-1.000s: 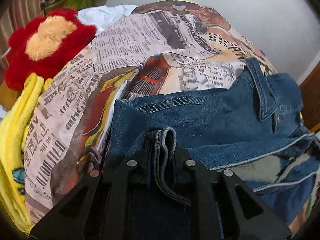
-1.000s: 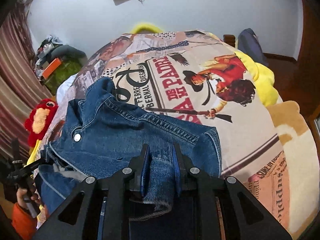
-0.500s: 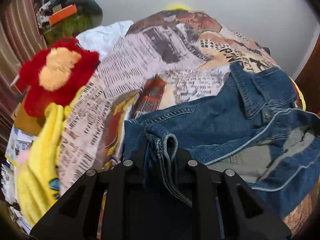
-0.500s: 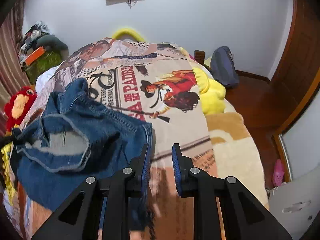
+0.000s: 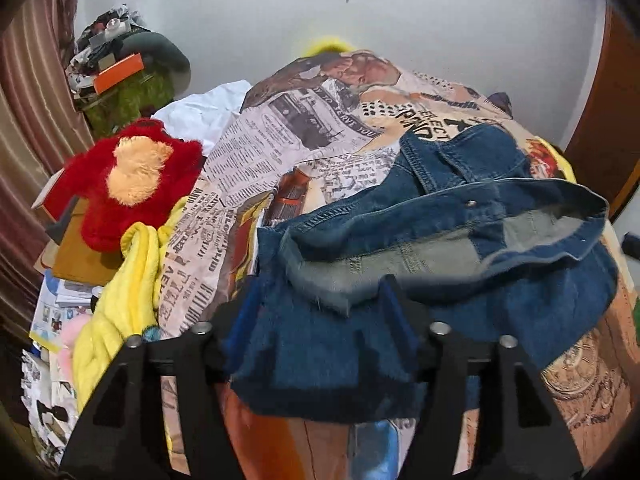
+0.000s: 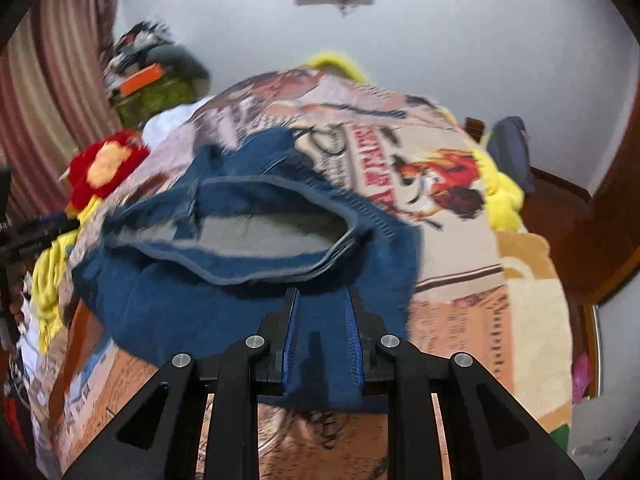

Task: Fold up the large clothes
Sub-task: 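Fold the held hem over toward the collar with both tools, then release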

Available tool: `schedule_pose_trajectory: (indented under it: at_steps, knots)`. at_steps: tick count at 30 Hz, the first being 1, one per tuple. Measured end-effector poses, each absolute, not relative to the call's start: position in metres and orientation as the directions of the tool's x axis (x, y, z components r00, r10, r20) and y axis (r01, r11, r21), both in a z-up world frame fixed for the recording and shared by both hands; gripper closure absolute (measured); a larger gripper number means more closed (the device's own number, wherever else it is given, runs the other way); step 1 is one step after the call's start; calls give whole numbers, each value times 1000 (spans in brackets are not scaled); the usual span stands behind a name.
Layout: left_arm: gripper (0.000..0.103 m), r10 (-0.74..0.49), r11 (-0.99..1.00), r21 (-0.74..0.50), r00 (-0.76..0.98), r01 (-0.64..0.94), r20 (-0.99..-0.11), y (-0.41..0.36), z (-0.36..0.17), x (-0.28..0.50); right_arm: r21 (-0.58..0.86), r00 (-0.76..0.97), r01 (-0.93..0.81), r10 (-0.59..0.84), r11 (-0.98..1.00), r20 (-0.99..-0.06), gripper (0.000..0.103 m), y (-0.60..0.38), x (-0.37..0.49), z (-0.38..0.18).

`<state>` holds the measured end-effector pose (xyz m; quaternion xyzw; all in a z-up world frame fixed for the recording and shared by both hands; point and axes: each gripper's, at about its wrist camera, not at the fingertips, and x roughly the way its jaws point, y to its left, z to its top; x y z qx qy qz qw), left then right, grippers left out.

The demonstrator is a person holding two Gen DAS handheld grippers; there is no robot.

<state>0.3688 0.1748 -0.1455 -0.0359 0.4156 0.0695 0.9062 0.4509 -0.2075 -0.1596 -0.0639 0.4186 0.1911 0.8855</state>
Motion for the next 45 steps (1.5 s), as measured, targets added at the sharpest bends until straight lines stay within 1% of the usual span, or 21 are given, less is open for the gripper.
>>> schedule_pose_trajectory:
  at_steps: [2,4,9,12,15,19,23,25,27,29,31,33,36,38,41,45]
  knots:
    - [35,62,990,-34,641,-135,-765,172,-149,365,48,551,-413,292,909,-782,86,-198,447,-171]
    - [35,47,992,-34,621,-118,-782,166,-159,364,51,524,-427,293,903,-800,86,-191,446,-183]
    - [35,23,996,-25,537,-81,-843,151,-204,379,49,472,-448,283,893,-835,86,-176,450,-208]
    - [35,33,996,-11,495,-86,-868,147,-227,398,47,468,-454,283,890,-837,86,-169,461,-212]
    - [35,49,995,-3,490,-104,-871,149,-236,420,61,458,-450,289,891,-841,86,-164,480,-214]
    - [35,81,989,8,503,-146,-861,161,-230,451,85,465,-422,296,903,-835,86,-160,509,-211]
    - [35,147,980,53,516,-191,-844,176,-222,475,94,489,-385,290,918,-823,86,-157,538,-205]
    - [35,145,978,43,517,-205,-843,185,-220,488,81,520,-359,271,930,-810,86,-157,551,-200]
    - [35,142,974,30,511,-223,-848,193,-223,500,46,563,-332,237,942,-792,86,-156,561,-196]
    - [31,156,972,44,496,-229,-854,196,-230,508,-16,591,-305,176,952,-787,86,-152,570,-200]
    - [30,175,970,66,485,-234,-857,197,-236,511,-68,576,-284,113,956,-810,86,-151,581,-212]
    - [29,179,969,69,484,-236,-857,197,-238,511,-73,549,-281,97,957,-830,86,-154,586,-225]
    - [30,184,969,75,485,-235,-855,194,-230,507,-68,555,-277,102,958,-826,86,-159,578,-224]
    - [30,163,974,57,501,-219,-850,194,-219,503,-58,539,-291,113,955,-835,86,-158,572,-218]
    - [30,125,982,25,549,-186,-826,190,-193,489,-12,542,-335,183,942,-820,86,-152,554,-196]
    - [30,93,991,13,617,-133,-781,180,-157,462,5,568,-406,256,914,-782,86,-132,526,-168]
